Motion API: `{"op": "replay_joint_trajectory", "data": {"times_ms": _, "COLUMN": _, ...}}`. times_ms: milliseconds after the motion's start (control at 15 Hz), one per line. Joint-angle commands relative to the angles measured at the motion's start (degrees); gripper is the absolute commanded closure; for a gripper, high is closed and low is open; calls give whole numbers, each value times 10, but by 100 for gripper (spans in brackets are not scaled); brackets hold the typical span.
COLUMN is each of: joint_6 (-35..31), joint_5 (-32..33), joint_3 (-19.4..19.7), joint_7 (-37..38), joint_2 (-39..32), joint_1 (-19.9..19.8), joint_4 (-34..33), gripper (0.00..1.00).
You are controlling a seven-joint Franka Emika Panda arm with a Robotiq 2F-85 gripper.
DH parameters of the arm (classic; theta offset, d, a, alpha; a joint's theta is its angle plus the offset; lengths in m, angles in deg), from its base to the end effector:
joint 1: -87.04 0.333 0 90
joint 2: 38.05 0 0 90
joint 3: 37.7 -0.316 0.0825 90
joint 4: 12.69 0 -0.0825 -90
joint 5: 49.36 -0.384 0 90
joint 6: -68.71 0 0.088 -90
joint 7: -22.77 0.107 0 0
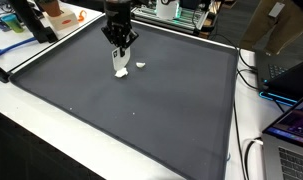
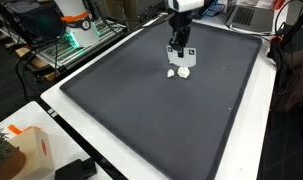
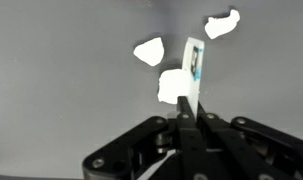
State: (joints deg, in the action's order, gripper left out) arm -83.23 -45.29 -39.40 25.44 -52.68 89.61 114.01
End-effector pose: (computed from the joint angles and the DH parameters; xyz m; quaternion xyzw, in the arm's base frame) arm 0.5684 0.0442 0.2807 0.9947 0.0427 0.0933 0.0102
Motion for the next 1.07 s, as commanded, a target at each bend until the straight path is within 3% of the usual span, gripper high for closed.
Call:
{"op": "replay_joint_trajectory", "data": {"times_ms": 0, "joint_6": -31, "joint_5": 52, "joint_3": 24, "joint_7": 38, "joint_2": -9, "joint_1": 20, "joint_4": 21, "gripper": 99}}
{"op": "replay_joint_trajectory", "data": {"times_ms": 467, "joint_6": 19, "joint_5": 36, "joint_3": 4, "joint_7": 8, "joint_2": -26, "joint_1": 17, "joint_4": 22, "gripper": 99}}
{"op": "replay_joint_trajectory", "data": {"times_ms": 733, "joint_6": 5, "joint_5": 91, "joint_3": 31, "joint_7": 50, "joint_2": -52, "joint_1": 34, "joint_4": -3, "gripper": 99}}
{"op": "replay_joint_trajectory", "data": {"times_ms": 1000, "joint_6": 48, "joint_5": 107, "joint_3": 32, "joint_7": 67, "joint_2": -86, "joint_1": 50, "joint_4": -48, "gripper": 99}}
